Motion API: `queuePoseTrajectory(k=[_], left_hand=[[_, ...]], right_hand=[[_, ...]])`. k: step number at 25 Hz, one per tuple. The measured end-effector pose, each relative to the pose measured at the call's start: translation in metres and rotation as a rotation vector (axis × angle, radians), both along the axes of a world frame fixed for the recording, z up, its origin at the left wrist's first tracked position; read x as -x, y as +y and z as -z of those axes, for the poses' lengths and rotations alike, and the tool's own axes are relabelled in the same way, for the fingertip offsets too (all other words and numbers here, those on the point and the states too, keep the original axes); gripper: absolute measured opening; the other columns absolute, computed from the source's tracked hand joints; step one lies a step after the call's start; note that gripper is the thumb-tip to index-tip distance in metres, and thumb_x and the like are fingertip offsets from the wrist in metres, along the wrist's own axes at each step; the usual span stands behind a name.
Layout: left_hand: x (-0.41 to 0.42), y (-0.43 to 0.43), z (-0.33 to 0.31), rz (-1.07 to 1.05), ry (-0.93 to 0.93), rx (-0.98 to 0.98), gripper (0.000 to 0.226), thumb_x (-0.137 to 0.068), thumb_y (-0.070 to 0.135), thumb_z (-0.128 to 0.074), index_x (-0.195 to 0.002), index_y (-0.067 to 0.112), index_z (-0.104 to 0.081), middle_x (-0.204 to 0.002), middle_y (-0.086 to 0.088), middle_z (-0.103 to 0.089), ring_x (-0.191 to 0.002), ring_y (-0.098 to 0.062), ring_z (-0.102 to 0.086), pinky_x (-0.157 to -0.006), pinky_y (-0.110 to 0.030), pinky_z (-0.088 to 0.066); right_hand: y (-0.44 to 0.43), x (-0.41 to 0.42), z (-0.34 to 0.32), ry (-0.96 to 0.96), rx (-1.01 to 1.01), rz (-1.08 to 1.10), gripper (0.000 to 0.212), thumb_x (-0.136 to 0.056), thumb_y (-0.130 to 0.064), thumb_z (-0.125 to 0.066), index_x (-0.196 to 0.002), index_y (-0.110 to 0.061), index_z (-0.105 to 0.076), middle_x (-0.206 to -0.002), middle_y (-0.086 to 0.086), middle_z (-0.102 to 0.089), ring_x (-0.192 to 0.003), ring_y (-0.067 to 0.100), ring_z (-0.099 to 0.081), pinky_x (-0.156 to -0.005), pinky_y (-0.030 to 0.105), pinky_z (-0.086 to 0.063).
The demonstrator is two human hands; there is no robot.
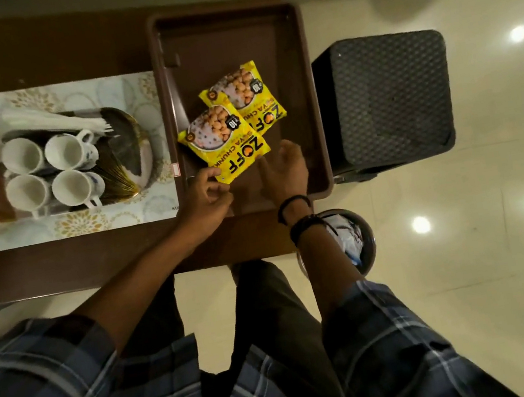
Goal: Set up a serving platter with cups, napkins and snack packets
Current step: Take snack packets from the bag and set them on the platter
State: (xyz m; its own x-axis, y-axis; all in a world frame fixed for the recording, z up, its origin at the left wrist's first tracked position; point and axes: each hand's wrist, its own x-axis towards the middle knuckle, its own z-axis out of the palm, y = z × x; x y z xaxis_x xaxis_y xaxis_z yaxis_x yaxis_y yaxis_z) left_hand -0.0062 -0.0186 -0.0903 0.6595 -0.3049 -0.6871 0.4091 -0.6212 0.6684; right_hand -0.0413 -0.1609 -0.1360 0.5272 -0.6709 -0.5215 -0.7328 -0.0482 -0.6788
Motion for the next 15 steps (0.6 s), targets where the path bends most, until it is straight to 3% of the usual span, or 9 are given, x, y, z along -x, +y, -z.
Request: queuePoseTrajectory(k=[3,6,8,10,13,15], left_hand=[[-0.004,0.007,0.003,-0.024,0.007,-0.018,0.04,-0.09,0.007,-0.057,-0.128,0.009,-0.046,-0.117,-0.016,-0.061,-0.094,-0.019,-0.058,-0.071,-0.021,-0.05],[-0.003,0.013,0.004,-0.091,0.08,-0.013,0.033,-0.091,0.012,-0.057,-0.123,0.006,-0.051,-0.115,-0.018,-0.064,-0.099,-0.03,-0.063,-0.085,-0.041,-0.051],[-0.002,0.016,0.003,-0.107,0.147,-0.034,0.028,-0.092,0.027,-0.057,-0.114,0.01,-0.058,-0.112,-0.014,-0.067,-0.099,-0.028,-0.065,-0.077,-0.036,-0.05],[-0.003,0.016,0.0,-0.189,0.27,-0.019,0.041,-0.09,0.053,-0.05,-0.108,0.018,-0.062,-0.106,-0.008,-0.072,-0.091,-0.019,-0.068,-0.072,-0.03,-0.049],[-0.014,0.013,-0.009,-0.449,0.395,0.098,0.069,-0.075,0.077,-0.045,-0.101,0.018,-0.07,-0.093,-0.006,-0.076,-0.086,-0.022,-0.073,-0.079,-0.043,-0.058],[-0.023,0.01,-0.012,-0.625,0.27,0.154,0.051,-0.08,0.062,-0.057,-0.097,0.016,-0.071,-0.094,-0.009,-0.076,-0.087,-0.026,-0.073,-0.081,-0.051,-0.057]], right_hand=[[-0.002,-0.026,0.021,0.167,-0.099,-0.031,0.031,-0.08,-0.032,-0.075,-0.084,-0.005,-0.059,-0.083,0.012,-0.061,-0.081,0.022,-0.058,-0.069,0.035,-0.045],[0.003,-0.039,0.025,0.184,-0.154,0.032,0.023,-0.085,-0.024,-0.068,-0.089,-0.001,-0.069,-0.077,0.012,-0.06,-0.075,0.024,-0.057,-0.071,0.04,-0.05],[0.009,-0.043,0.013,0.094,-0.256,0.113,0.018,-0.091,-0.016,-0.061,-0.083,-0.002,-0.069,-0.072,0.013,-0.061,-0.067,0.024,-0.058,-0.066,0.039,-0.049],[0.015,-0.043,-0.009,-0.069,-0.543,0.206,0.019,-0.095,-0.01,-0.055,-0.078,-0.008,-0.063,-0.068,0.011,-0.063,-0.058,0.019,-0.06,-0.061,0.033,-0.051],[0.023,-0.033,-0.044,-0.227,-0.945,0.073,0.013,-0.095,-0.005,-0.053,-0.09,-0.008,-0.064,-0.084,0.008,-0.071,-0.07,0.013,-0.07,-0.065,0.026,-0.058],[0.021,-0.024,-0.055,-0.194,-0.952,-0.124,0.013,-0.093,-0.002,-0.055,-0.097,-0.009,-0.065,-0.088,0.002,-0.073,-0.076,0.012,-0.071,-0.068,0.025,-0.057]])
